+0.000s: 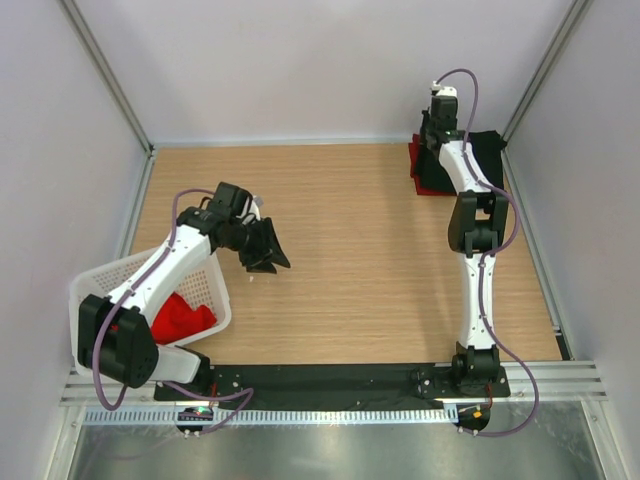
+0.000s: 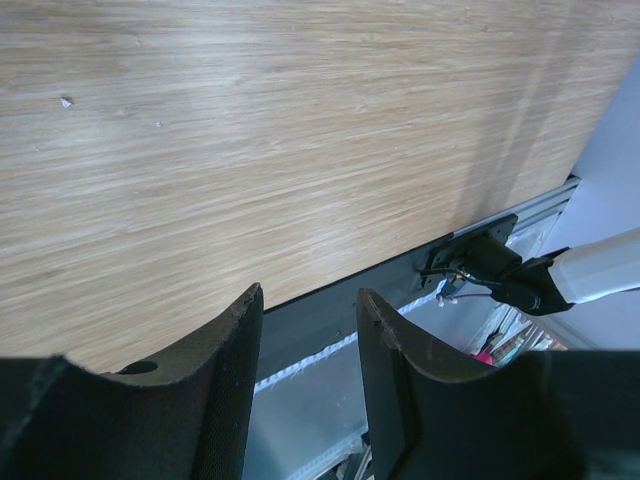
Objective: Fold and stack the t-shirts
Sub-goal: Neatly place the folded tshirt to the corner
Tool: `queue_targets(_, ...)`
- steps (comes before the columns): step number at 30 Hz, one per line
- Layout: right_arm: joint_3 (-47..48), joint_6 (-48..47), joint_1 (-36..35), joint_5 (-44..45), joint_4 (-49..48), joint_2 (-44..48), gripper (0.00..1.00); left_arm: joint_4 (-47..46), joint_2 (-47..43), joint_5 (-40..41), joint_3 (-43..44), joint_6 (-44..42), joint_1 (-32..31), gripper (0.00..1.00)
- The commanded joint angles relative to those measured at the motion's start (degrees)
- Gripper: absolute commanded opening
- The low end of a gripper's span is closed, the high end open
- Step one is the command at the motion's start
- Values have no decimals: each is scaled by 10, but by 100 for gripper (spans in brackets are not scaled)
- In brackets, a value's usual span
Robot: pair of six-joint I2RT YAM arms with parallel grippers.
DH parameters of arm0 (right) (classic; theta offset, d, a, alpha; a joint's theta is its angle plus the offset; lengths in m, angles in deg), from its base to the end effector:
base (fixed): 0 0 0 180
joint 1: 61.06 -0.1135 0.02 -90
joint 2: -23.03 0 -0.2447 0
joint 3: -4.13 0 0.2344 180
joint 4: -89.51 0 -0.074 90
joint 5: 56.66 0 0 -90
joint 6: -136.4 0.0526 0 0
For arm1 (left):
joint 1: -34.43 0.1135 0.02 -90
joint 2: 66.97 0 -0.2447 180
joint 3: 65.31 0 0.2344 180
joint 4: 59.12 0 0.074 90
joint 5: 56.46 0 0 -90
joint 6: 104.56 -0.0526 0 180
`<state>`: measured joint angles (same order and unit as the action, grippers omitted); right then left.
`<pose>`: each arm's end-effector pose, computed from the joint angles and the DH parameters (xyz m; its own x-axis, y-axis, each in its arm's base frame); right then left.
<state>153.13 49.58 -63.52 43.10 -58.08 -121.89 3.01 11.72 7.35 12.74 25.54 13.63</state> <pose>0.5647 0.0153 0.2111 -0.4675 0.0346 -0.8833 0.1329 0.9906 -0.0315 0.2365 -0.1147 0.2431 -0.9627 -0.2526 -0.0972 -0.1473 0.7902 -0.5949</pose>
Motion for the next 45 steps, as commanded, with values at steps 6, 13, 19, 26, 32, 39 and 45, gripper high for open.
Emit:
queue_targets(6,37,35,-4,-38,-32,-31,3,1,3,-9,18,-8,6,44)
queue_targets(13,50,39,-10,-36,-26,-60,11,13,4,-6,29,-12,8,44)
queue_targets(19,65,62,2,-19,-2,-28,42,35,13,1,67,-14,8,44)
queue_targets(26,-28,167,45,-21,-27,90,55,49,23,10,98,-13,9,44)
queue_targets(32,-78,209,108,-29,-69,105,42,25,30,6,94,0,8,44)
queue_targets(39,-119,254,181,-88,-156,68,4,-14,28,4,60,9,8,44)
queue_targets(45,-73,248,200,-107,-150,6,1,-19,40,4,53,10,8,44)
